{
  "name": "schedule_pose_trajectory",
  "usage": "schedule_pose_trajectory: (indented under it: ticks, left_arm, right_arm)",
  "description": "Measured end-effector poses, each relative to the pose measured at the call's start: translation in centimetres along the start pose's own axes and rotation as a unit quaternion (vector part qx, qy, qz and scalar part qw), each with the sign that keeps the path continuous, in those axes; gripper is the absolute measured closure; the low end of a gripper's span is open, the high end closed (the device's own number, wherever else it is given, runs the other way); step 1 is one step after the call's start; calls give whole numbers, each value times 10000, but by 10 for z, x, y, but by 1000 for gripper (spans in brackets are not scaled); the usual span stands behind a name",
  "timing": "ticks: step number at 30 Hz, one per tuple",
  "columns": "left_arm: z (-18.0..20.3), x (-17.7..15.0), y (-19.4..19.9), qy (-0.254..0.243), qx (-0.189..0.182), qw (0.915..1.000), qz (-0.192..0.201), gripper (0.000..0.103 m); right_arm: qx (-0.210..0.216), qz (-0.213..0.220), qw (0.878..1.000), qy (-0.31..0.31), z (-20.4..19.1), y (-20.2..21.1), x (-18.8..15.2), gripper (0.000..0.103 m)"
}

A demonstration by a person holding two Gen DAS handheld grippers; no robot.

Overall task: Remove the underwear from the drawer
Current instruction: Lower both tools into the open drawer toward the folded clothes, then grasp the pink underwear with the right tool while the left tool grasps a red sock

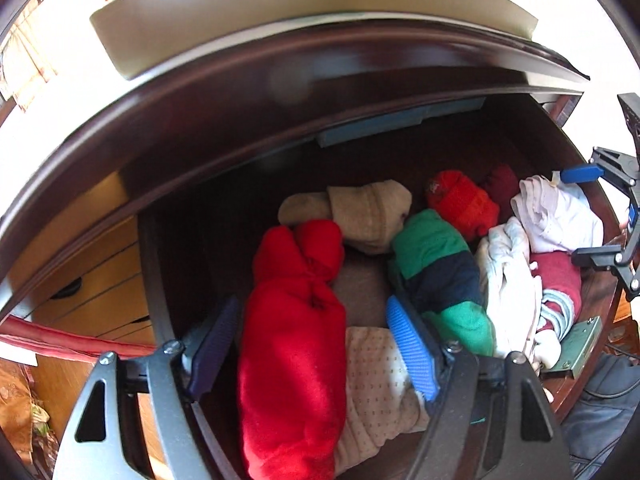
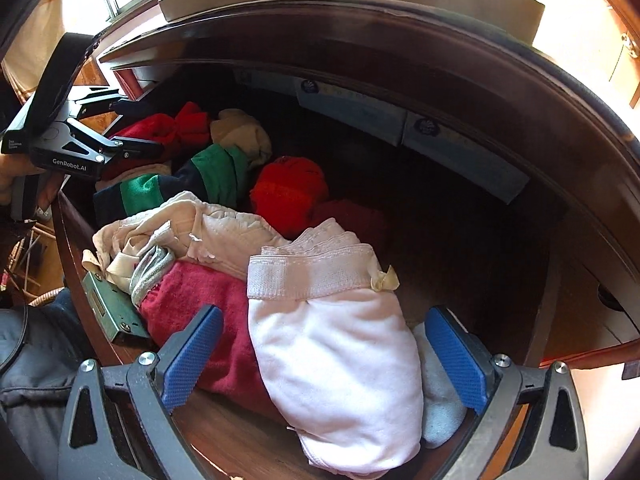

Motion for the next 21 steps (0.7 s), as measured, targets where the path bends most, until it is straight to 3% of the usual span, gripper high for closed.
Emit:
schedule_pose_trajectory:
  ticks: [7, 14, 19, 21]
  left_arm:
    - [-3, 6, -13, -6, 66, 9999, -135, 27]
    - [16, 11, -27, -146, 172, 9994, -247, 26]
    - [24, 16, -34, -214, 29, 9992, -343, 26]
    - [24, 17, -38, -203, 19, 9992, -332, 29]
  right_arm:
    - [289, -225, 9990, -272, 16, -4, -2, 7]
    - [32, -520, 9986, -130, 18, -12, 6, 7]
    - [-383, -796, 9953, 396, -1, -22, 9, 23]
    - [-297, -838, 9951, 438, -4, -24, 10, 33]
Point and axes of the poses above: each gripper's, at about its wrist camera, not at the fingertips, and y roughly against the way its jaws point, z to its right, x to its top, the point moved 3 cm from there along -y, roughly the way its jaws point, and after that the axes turned 14 degrees about -z, right-handed, at the moved point
